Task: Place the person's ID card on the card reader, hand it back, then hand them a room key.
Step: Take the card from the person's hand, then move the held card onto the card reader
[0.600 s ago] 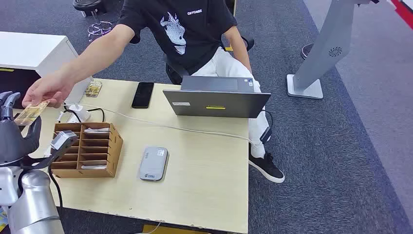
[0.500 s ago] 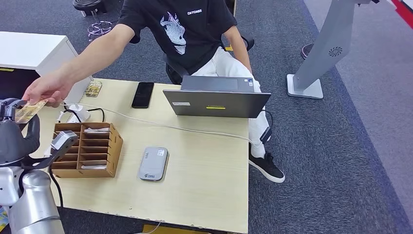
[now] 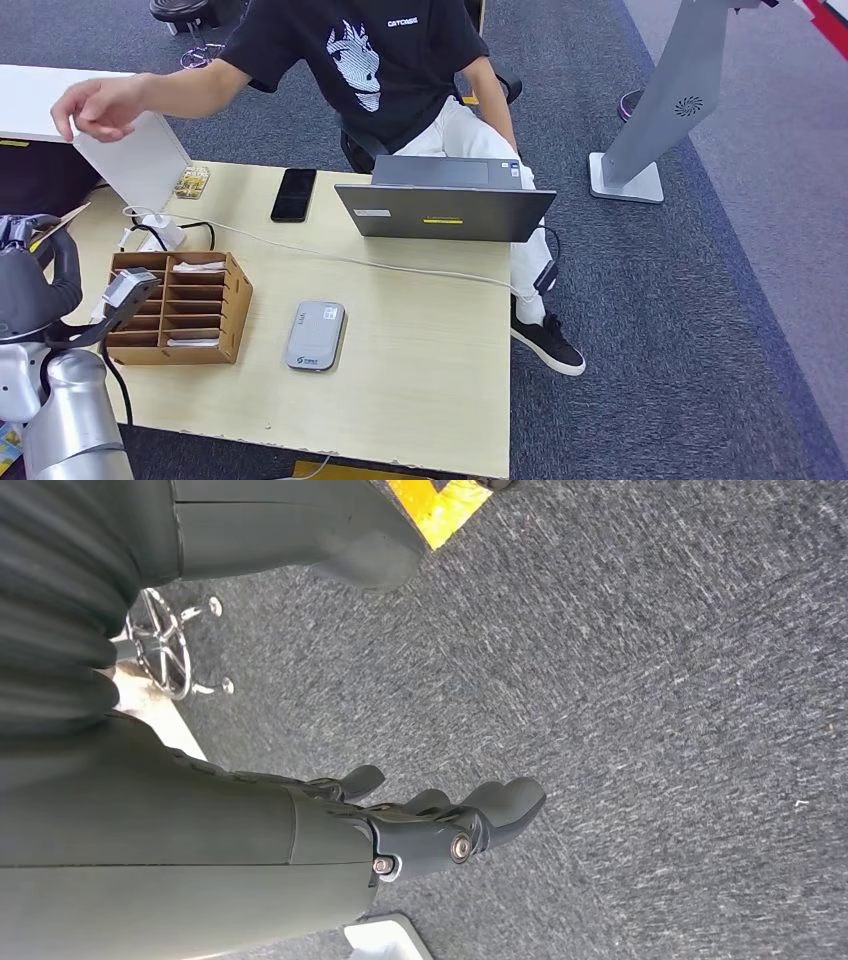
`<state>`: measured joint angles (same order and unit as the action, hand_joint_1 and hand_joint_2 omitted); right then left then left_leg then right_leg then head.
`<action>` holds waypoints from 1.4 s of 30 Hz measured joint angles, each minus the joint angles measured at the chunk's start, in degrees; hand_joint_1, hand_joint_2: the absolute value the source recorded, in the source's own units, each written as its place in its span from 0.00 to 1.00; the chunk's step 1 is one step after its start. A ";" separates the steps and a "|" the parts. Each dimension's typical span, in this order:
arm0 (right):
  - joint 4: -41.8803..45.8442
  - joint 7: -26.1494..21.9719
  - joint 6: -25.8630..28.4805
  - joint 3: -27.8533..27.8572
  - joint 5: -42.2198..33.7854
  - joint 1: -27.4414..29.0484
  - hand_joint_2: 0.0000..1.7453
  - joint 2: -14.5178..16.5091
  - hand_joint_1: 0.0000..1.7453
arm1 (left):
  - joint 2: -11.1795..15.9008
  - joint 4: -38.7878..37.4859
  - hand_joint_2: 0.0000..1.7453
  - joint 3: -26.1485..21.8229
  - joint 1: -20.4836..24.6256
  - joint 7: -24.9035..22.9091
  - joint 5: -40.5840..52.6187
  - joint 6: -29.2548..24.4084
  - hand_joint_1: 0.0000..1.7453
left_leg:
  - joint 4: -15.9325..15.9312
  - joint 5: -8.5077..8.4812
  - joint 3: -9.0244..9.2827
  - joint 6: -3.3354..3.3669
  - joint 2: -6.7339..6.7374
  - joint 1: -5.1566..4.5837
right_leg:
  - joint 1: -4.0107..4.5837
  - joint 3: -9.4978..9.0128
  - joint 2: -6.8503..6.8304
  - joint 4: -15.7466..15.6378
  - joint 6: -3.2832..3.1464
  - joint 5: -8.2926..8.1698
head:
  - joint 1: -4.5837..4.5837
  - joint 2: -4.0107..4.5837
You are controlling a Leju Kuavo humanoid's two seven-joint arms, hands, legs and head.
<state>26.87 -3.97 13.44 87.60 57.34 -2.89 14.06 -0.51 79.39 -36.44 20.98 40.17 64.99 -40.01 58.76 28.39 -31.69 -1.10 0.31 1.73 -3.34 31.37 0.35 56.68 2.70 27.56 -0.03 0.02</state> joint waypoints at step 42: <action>19.56 5.44 -15.16 1.14 2.50 1.99 1.00 4.91 0.00 | -7.89 7.65 1.00 31.23 -7.75 -2.19 -2.42 -0.07 1.00 | 0.03 0.01 -0.07 0.01 -0.03 -0.01 | -0.01 0.01 -0.03 -0.05 0.05 -0.03 | 0.01 0.00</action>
<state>46.44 1.48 -1.72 88.74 59.84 -0.90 18.97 -8.39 87.05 -5.20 13.23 37.98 62.57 -40.09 58.79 28.39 -31.76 -1.09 0.29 1.72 -3.34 31.38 0.32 56.63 2.76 27.53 -0.03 0.02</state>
